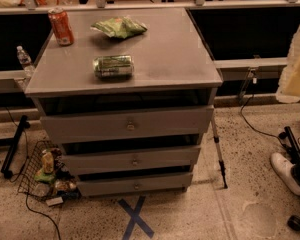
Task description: Place green can upright
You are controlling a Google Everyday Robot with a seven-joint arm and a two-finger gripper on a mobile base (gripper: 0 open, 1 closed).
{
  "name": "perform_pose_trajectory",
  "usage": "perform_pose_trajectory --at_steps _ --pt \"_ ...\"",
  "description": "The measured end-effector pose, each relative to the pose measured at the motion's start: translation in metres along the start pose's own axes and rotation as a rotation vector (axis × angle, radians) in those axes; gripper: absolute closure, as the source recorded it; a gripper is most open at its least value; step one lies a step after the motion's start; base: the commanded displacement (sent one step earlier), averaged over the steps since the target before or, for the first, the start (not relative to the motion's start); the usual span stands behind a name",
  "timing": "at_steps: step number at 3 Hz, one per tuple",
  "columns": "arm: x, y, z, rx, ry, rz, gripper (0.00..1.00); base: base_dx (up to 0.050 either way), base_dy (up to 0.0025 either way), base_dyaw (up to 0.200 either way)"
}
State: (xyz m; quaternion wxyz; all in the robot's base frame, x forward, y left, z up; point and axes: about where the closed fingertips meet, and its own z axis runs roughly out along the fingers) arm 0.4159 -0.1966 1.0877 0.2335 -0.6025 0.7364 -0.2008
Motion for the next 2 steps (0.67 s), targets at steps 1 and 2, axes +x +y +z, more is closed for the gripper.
perform_pose_trajectory --at_steps 1,2 --pt "0.0000 0.0000 0.0000 0.000 0.000 0.000 0.00 -0.023 -0.00048 0.042" --pt "0.0000 0.0000 0.0000 0.000 0.000 0.000 0.00 0.000 0.00000 0.000"
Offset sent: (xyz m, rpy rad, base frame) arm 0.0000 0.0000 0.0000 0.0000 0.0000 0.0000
